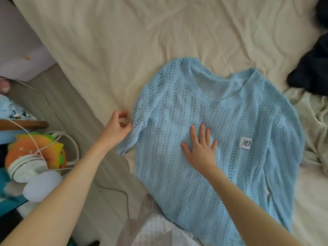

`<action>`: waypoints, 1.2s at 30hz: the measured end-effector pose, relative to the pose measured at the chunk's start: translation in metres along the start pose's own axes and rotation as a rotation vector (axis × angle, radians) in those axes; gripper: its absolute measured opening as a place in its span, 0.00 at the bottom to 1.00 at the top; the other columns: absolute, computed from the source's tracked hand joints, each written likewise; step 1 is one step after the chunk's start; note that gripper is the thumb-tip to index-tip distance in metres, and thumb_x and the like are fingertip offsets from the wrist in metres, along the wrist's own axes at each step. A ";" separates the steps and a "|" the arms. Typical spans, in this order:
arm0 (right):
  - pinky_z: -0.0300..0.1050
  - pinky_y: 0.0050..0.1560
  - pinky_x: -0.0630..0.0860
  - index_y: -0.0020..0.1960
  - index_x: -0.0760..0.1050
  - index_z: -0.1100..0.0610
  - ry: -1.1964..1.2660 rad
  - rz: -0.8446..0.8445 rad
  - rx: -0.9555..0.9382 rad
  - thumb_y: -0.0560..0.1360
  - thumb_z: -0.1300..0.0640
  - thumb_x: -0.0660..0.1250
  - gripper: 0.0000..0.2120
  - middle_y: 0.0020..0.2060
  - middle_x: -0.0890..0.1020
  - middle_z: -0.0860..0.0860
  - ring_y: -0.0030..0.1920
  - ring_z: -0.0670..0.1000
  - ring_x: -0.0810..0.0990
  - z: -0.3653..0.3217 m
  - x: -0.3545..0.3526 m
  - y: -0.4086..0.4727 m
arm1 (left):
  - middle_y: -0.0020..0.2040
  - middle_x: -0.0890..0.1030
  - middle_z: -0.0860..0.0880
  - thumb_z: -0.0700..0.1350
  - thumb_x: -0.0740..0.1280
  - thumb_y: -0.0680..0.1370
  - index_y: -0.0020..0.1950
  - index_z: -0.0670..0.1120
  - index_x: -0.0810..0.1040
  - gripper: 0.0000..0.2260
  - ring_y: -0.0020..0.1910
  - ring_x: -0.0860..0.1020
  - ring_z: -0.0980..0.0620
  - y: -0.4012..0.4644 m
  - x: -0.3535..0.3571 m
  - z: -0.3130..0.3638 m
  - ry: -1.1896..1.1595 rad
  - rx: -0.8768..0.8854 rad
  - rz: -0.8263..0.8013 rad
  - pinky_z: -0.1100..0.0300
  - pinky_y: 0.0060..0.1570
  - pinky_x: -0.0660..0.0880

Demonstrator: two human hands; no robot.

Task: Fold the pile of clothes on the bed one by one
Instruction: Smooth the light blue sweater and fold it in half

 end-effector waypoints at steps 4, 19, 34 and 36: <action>0.64 0.72 0.39 0.77 0.37 0.49 -0.004 0.008 0.007 0.80 0.39 0.48 0.33 0.76 0.36 0.54 0.76 0.57 0.35 0.000 0.001 0.003 | 0.52 0.75 0.55 0.51 0.73 0.71 0.72 0.50 0.61 0.34 0.47 0.75 0.60 -0.002 0.013 -0.003 -0.088 -0.022 -0.182 0.70 0.42 0.69; 0.67 0.71 0.45 0.77 0.37 0.47 -0.107 -0.063 0.053 0.80 0.38 0.49 0.33 0.76 0.36 0.55 0.76 0.59 0.38 -0.002 0.001 0.019 | 0.38 0.76 0.52 0.43 0.68 0.76 0.41 0.50 0.72 0.07 0.32 0.74 0.64 -0.015 -0.085 0.014 -0.431 0.163 0.229 0.71 0.32 0.69; 0.65 0.73 0.47 0.78 0.49 0.53 0.061 -0.015 0.313 0.79 0.48 0.58 0.31 0.78 0.45 0.54 0.77 0.56 0.42 -0.034 -0.029 0.008 | 0.40 0.77 0.49 0.43 0.72 0.73 0.49 0.41 0.79 0.08 0.41 0.73 0.52 0.049 -0.116 -0.031 0.346 0.228 -0.249 0.64 0.37 0.66; 0.63 0.73 0.51 0.76 0.57 0.56 0.188 0.214 0.323 0.80 0.49 0.58 0.27 0.77 0.52 0.56 0.77 0.55 0.48 -0.053 -0.042 0.001 | 0.34 0.74 0.53 0.43 0.70 0.75 0.40 0.47 0.77 0.05 0.35 0.70 0.58 0.044 -0.127 -0.013 0.177 0.340 -0.185 0.71 0.32 0.64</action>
Point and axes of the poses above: each hand's wrist, its own y-axis towards the middle knuckle, its own x-axis out of the palm, z = x × y, the point moved 5 cm from there along y, towards the middle knuckle
